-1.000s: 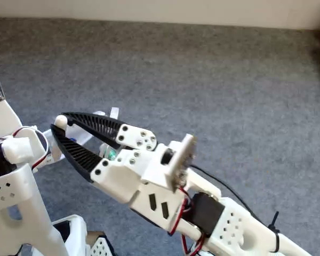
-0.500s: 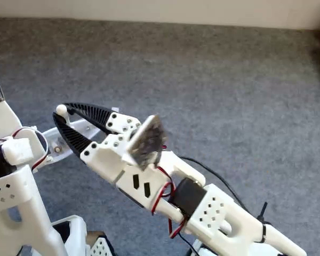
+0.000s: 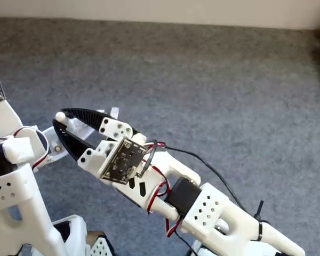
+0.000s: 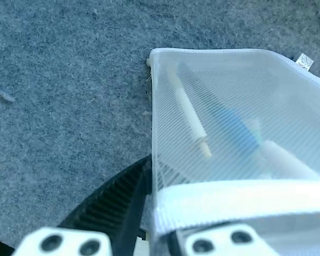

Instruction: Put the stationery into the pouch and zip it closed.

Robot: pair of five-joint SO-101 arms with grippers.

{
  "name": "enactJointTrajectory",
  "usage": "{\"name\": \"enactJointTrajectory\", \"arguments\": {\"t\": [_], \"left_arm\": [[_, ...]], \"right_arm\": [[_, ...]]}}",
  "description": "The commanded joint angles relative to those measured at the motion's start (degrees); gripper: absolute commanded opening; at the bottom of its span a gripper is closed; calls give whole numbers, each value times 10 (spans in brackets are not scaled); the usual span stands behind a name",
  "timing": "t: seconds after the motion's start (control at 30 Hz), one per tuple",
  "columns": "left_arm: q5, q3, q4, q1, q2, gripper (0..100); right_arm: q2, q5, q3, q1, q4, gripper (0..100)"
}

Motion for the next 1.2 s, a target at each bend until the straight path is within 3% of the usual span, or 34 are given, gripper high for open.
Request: {"name": "enactJointTrajectory", "arguments": {"t": [0.0,0.87,1.07,1.17], "left_arm": [[3,16,-11,5,16,7],[3,16,-11,4,16,7],[3,16,-11,4,16,7],[3,16,-11,4,16,7]], "right_arm": [[0,24,-8,5,34,8],[0,25,-9,5,66,15],[0,23,-9,5,66,166],[0,23,-9,5,66,191]]}}
